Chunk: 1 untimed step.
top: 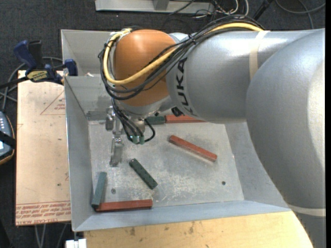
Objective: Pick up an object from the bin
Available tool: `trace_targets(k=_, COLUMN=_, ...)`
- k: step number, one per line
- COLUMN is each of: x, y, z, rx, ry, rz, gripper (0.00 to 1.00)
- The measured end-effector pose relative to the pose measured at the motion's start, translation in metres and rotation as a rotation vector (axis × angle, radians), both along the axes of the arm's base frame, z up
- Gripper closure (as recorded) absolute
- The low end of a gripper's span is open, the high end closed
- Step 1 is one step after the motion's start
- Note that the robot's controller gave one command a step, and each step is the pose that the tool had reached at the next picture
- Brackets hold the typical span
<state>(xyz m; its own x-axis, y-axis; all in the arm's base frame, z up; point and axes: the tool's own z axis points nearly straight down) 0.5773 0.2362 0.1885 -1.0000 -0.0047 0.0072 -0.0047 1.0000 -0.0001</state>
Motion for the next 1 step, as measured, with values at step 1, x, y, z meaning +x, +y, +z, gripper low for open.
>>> trace_targets(k=1, x=-0.0963, y=-0.0406, z=-0.0843, rx=-0.003, ry=0.005, rz=0.091, gripper=0.00)
